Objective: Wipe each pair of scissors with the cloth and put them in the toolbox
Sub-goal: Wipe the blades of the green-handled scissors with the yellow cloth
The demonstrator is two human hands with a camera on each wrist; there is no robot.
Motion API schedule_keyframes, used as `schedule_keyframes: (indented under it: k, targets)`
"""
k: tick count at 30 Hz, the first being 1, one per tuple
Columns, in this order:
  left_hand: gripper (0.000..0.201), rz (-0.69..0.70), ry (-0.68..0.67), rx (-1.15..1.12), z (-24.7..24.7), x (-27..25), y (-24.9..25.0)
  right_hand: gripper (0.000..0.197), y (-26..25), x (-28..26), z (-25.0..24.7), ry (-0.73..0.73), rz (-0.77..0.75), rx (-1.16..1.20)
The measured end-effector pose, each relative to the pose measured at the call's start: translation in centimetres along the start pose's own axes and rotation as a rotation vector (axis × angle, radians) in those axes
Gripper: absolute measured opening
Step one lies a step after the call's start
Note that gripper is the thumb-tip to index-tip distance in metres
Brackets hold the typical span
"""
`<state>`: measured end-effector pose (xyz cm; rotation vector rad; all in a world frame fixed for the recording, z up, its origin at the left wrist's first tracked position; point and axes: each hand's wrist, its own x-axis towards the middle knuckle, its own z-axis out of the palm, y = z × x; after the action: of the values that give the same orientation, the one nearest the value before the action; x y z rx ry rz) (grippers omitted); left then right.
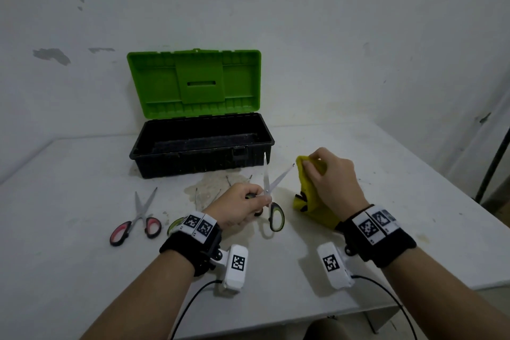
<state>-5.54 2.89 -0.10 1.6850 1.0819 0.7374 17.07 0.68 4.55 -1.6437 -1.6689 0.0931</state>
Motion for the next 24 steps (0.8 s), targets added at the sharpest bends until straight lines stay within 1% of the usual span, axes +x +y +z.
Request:
schedule_keyframes:
  k: [4,6,7,9,12,15,17,19,22,24]
  targets:
    - [0.024,-0.021,-0.023,0.002,0.3,0.3,0.2,0.017,-1.9,-2.9,1.8,-0.171,-0.194,-0.049]
    - [0.025,-0.011,-0.05,0.022,0.5,0.3,0.5,0.021,-2.2,-3.5,2.8,-0.201,-0.242,-0.083]
    - [0.027,-0.003,-0.051,0.042,0.6,0.2,0.6,0.022,-2.1,-3.5,2.9,-0.208,-0.241,-0.096]
    - [0.03,0.027,-0.044,0.111,0.6,0.2,0.5,0.02,-1.9,-3.1,3.0,-0.199,-0.209,-0.113]
    - [0.035,0.041,-0.046,0.197,0.2,0.2,0.1,0.019,-1.1,-1.8,2.4,-0.142,-0.118,-0.108]
    - [0.031,0.019,-0.063,0.19,0.0,0.0,-0.1,0.018,-0.2,-0.3,1.2,-0.103,0.013,-0.085]
    - [0.029,-0.003,-0.05,0.14,0.0,-0.1,0.0,0.016,0.1,0.0,0.4,-0.067,0.044,-0.06]
    - [0.026,-0.022,-0.039,0.092,0.0,0.1,0.1,0.016,-0.3,-0.5,0.1,-0.057,-0.017,-0.047]
    - [0.023,-0.038,-0.052,0.021,0.3,0.2,0.4,0.018,-1.9,-2.5,0.9,-0.15,-0.165,-0.051]
    - [0.021,-0.052,-0.078,-0.016,0.6,0.2,0.6,0.021,-2.6,-3.4,1.9,-0.205,-0.23,-0.068]
